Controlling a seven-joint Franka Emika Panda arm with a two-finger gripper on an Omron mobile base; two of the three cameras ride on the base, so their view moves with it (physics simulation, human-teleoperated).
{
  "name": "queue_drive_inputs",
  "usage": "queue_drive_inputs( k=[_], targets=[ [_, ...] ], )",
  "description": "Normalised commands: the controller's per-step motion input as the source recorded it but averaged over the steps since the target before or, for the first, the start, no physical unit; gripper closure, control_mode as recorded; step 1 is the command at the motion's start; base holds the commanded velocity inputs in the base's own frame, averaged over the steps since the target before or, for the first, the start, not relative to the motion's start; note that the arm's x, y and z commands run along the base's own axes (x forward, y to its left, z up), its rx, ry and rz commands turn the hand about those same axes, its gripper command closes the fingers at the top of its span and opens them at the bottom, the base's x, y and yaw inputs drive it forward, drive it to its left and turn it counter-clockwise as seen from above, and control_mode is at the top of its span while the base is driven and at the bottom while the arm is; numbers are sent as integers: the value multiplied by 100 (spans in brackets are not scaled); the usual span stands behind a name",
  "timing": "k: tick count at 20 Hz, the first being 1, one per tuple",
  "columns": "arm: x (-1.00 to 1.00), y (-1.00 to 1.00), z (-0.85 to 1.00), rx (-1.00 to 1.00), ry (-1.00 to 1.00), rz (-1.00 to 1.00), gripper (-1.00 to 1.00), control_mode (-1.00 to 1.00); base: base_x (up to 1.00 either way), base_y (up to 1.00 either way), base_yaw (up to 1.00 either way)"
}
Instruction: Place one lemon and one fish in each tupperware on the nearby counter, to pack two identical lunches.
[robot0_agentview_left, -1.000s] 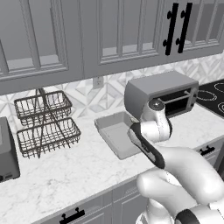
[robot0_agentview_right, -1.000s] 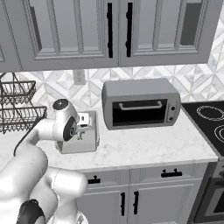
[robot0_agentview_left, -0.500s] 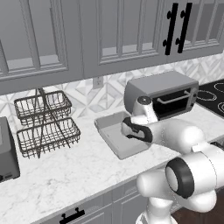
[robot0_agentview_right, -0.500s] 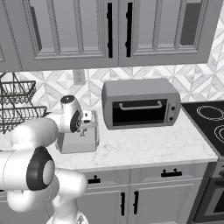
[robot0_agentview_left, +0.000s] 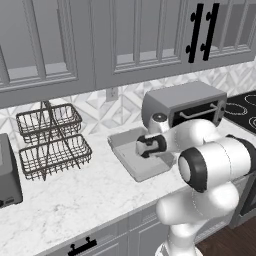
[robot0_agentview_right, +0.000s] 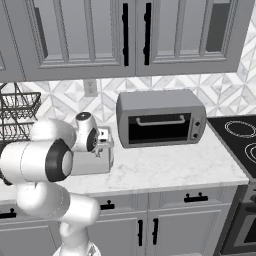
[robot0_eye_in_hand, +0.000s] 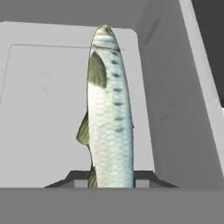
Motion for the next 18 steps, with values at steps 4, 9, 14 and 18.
queue_drive_inputs(
  k=[4,9,14,18],
  targets=[
    [36,0,-38,0,2,0,100,-100,0,0,0],
    [39,17,-20,0,0,0,-100,-100,0,0,0],
    [-7,10,23,0,-5,-3,-100,-100,0,0,0],
    [-37,0,66,0,-13,-9,-100,-100,0,0,0]
  ],
)
